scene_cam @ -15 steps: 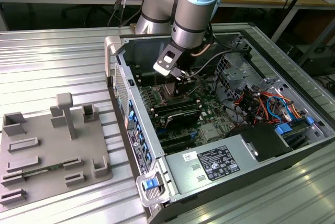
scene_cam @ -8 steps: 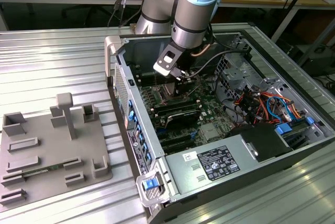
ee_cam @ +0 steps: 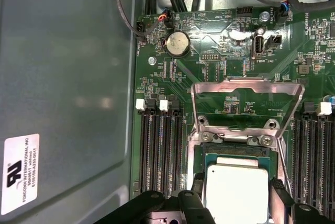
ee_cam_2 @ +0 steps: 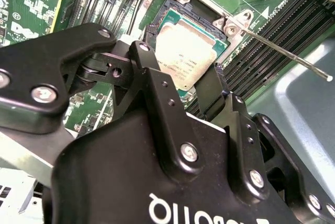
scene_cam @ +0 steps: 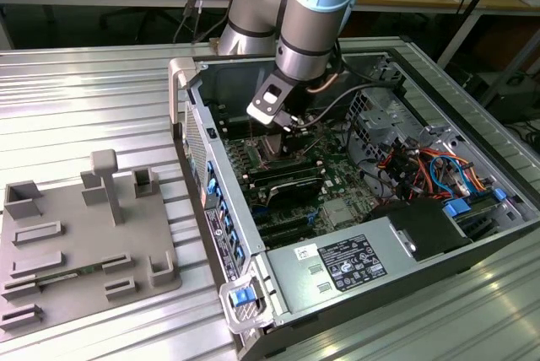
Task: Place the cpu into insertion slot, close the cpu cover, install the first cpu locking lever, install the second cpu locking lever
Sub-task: 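Place the cpu into insertion slot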
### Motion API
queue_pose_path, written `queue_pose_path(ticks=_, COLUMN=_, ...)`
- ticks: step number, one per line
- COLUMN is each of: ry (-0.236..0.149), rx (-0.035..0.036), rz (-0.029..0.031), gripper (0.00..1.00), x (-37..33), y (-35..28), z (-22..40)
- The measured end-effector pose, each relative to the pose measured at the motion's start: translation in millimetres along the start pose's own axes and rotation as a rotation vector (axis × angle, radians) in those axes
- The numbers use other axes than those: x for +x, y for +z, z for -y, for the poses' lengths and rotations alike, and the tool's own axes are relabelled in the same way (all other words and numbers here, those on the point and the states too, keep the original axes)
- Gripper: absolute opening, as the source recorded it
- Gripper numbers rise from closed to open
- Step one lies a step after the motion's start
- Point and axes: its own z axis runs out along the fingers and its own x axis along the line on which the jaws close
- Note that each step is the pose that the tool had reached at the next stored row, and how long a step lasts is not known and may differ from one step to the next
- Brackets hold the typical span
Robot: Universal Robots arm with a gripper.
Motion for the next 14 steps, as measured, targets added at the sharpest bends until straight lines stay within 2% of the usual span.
queue_pose_path(ticks=5, ry=0.000, rx=0.0001, rz=0.0003, gripper=0.55, x=0.0, y=1.6, z=0.0)
queue_pose_path(ticks=10, ry=0.000, rx=0.0005, rz=0.0040, gripper=0.55, x=-0.1, y=3.4, z=0.1)
queue_pose_path(ticks=14, ry=0.000, rx=0.0007, rz=0.0042, gripper=0.55, x=-0.1, y=7.5, z=0.3)
